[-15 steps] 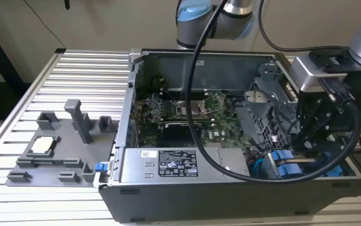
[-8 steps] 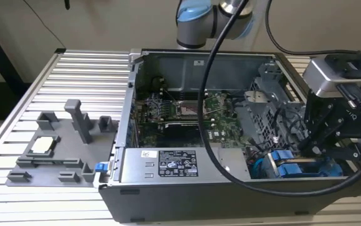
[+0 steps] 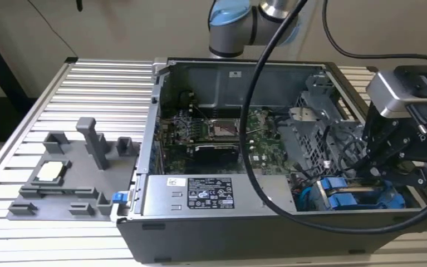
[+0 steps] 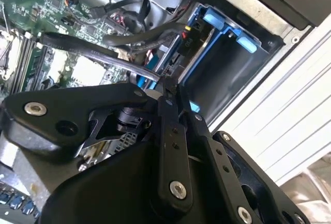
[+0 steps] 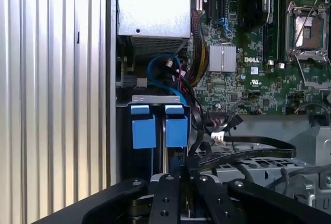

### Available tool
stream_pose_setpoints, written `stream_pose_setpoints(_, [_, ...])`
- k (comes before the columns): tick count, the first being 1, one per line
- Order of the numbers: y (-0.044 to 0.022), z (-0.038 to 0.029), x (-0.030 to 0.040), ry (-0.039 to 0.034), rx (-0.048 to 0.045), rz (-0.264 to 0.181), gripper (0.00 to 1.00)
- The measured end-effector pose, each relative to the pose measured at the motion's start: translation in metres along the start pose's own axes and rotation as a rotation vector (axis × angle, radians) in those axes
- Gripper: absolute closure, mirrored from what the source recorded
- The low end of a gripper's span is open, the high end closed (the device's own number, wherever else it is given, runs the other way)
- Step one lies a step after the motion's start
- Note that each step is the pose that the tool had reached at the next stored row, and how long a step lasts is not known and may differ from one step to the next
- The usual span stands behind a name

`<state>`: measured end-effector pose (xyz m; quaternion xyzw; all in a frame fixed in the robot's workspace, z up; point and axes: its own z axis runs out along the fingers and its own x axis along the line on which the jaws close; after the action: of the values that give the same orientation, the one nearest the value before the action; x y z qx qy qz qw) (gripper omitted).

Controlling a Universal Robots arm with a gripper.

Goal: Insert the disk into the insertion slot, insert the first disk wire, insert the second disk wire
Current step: 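Insert the second disk wire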

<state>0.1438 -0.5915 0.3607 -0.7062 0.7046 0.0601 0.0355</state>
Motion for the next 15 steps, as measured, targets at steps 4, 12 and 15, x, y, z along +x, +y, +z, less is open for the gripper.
stream_pose_setpoints(4, [-0.0022, 0.0028, 0.0004, -0.0003, 0.0001, 0.000, 0.84])
stream_pose_setpoints(12, [-0.0055, 0.0083, 0.0012, -0.0115, 0.0001, 0.000, 0.84])
stream_pose_setpoints(15, [-0.0070, 0.0100, 0.0015, -0.0182, 0.0001, -0.001, 0.84])
